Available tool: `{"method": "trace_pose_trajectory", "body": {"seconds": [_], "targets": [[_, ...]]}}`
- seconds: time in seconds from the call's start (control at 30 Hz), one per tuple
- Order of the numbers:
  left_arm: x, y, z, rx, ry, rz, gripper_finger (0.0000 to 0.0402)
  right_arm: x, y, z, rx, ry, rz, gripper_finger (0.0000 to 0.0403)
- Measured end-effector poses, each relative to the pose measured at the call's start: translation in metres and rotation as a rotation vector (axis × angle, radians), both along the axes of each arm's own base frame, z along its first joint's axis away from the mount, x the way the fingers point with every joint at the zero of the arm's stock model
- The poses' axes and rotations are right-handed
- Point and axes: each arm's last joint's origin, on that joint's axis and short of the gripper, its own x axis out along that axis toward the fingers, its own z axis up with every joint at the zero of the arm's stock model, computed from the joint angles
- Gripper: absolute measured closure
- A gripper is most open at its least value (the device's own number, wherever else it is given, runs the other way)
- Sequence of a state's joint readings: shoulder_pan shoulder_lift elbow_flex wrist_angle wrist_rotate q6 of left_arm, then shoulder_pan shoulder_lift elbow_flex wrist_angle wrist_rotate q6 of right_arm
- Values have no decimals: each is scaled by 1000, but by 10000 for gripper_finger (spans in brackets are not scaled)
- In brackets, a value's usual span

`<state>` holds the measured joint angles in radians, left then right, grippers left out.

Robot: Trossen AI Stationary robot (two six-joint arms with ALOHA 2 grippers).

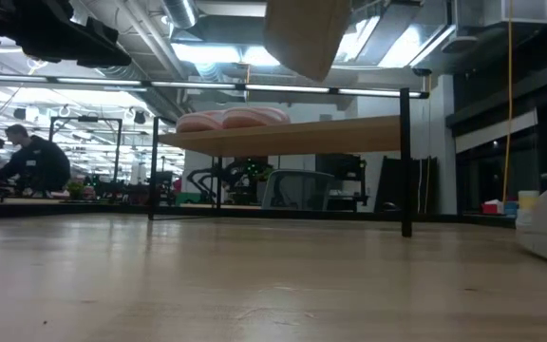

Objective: Pick and place slides into the shelf
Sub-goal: Put the left gray slide on the shelf

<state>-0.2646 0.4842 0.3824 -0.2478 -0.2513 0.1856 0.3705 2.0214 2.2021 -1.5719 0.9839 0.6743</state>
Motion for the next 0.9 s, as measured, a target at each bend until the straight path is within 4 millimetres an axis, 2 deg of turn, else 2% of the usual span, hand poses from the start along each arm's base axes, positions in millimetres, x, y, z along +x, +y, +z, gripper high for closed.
{"method": "trace_pose_trajectory", "body": {"seconds": [0.1,0.17,0.4,0.47,0.67,0.77,0.9], "targets": [[0,0,-1,2,12,-2,263,-6,-6,6,-5,-19,-15,392],[-1,0,-1,2,15,-2,263,-9,-7,3,-25,-32,-35,392],[0,0,-1,0,15,-2,263,-24,-9,-31,-27,4,-104,392],[0,0,-1,-1,14,-4,263,-31,-13,-31,-35,-4,-115,392],[0,0,-1,-25,12,3,263,-45,-25,-14,-62,-17,-106,392],[0,0,0,-27,2,3,263,-42,-37,-13,-86,40,-104,392],[0,0,1,-31,-11,4,263,-37,-62,-14,-110,105,-141,392]]}}
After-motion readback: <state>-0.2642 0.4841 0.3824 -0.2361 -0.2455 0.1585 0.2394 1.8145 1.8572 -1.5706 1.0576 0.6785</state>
